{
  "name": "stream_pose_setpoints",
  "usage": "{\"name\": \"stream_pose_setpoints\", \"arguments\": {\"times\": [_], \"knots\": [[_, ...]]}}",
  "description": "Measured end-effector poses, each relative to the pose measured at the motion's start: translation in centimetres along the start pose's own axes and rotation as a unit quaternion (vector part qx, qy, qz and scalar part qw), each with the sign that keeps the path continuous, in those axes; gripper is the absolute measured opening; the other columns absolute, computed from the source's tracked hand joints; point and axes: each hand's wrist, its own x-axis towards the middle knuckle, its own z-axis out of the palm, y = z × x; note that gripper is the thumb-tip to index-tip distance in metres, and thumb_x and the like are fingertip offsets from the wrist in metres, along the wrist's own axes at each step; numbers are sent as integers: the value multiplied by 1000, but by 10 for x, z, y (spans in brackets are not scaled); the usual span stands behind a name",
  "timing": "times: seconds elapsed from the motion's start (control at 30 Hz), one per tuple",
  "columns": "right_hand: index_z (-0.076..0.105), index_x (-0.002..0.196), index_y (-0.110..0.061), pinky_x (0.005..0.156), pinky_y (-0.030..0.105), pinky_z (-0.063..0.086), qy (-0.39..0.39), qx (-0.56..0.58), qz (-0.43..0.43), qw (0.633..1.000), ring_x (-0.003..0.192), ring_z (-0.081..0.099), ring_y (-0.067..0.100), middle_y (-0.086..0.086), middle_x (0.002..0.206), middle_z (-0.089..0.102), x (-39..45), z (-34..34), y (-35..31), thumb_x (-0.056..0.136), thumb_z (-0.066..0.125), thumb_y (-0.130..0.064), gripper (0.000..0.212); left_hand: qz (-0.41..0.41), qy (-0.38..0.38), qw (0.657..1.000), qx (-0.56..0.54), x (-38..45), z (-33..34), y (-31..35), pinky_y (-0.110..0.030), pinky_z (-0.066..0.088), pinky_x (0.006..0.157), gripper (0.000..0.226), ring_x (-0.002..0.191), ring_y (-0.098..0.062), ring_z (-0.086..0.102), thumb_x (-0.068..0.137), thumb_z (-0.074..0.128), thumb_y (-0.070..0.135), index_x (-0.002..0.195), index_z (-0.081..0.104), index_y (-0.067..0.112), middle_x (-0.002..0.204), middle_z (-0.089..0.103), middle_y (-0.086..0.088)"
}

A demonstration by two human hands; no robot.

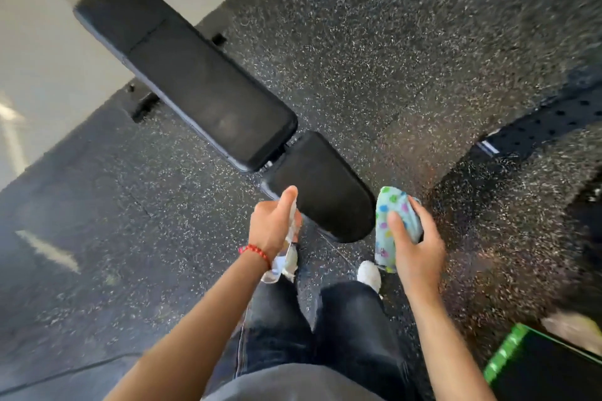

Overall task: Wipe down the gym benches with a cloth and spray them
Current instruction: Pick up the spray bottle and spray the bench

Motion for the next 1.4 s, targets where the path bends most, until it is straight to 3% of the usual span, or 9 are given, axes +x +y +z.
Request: {"name": "stream_pose_setpoints", "arguments": {"times": [0.07,0.17,0.33,0.63,0.9,1.0,1.1,1.2,1.4], "knots": [[59,116,-25,91,14,40,22,21,19,999,105,55,2,-11,116,60,-7,8,1,82,67,-20,35,-6,-14,1000,15,7,-4,-7,-28,39,48,71,46,-22,49,60,43,70,56,60,1,51,56,-12],[59,117,-23,96,29,43,46,32,33,998,108,56,6,-10,116,60,-14,15,1,81,68,-21,37,-18,-35,999,22,12,-6,-17,-24,36,40,76,36,-20,45,67,42,64,56,57,-9,43,54,-9],[59,117,-22,93,27,45,67,40,42,996,105,56,2,-11,114,60,-15,18,3,82,68,-22,36,-7,-19,997,69,19,-2,-34,-27,41,53,60,38,-14,53,71,41,56,31,50,12,40,56,-5],[59,116,-23,80,3,41,61,56,44,996,95,52,-18,-18,109,58,-10,3,14,82,67,-20,35,-15,54,996,76,23,-3,-42,-29,43,52,50,40,-14,49,68,42,48,31,56,18,38,56,1],[58,116,-31,92,25,46,30,36,47,998,104,53,-10,-26,111,56,-12,-6,17,82,67,-26,35,-30,67,996,48,14,0,-46,-36,50,62,58,47,-19,57,69,44,56,34,57,12,50,65,-10],[58,116,-30,95,31,46,27,33,46,998,104,55,-6,-20,112,58,-12,-6,16,82,67,-25,35,-23,32,997,61,8,3,-48,-32,47,63,66,41,-9,56,73,41,64,34,58,13,46,64,-4],[58,117,-28,97,36,46,24,29,44,998,107,55,-1,-12,118,59,-13,-5,15,83,66,-23,36,-18,-5,998,62,2,6,-46,-32,43,54,65,38,-12,54,71,39,65,38,61,13,48,64,-9],[58,118,-27,96,36,47,23,30,46,998,107,56,1,-9,120,60,-17,-3,14,83,66,-23,36,-10,-45,998,50,-3,12,-43,-28,36,50,64,35,-15,49,72,40,61,35,57,12,47,60,-17],[57,119,-25,95,29,46,41,23,44,998,108,54,0,-7,122,59,-27,10,8,82,66,-24,38,4,-91,995,48,-2,12,-38,-21,38,43,60,32,-14,47,69,40,56,40,59,8,35,51,-9]]}}
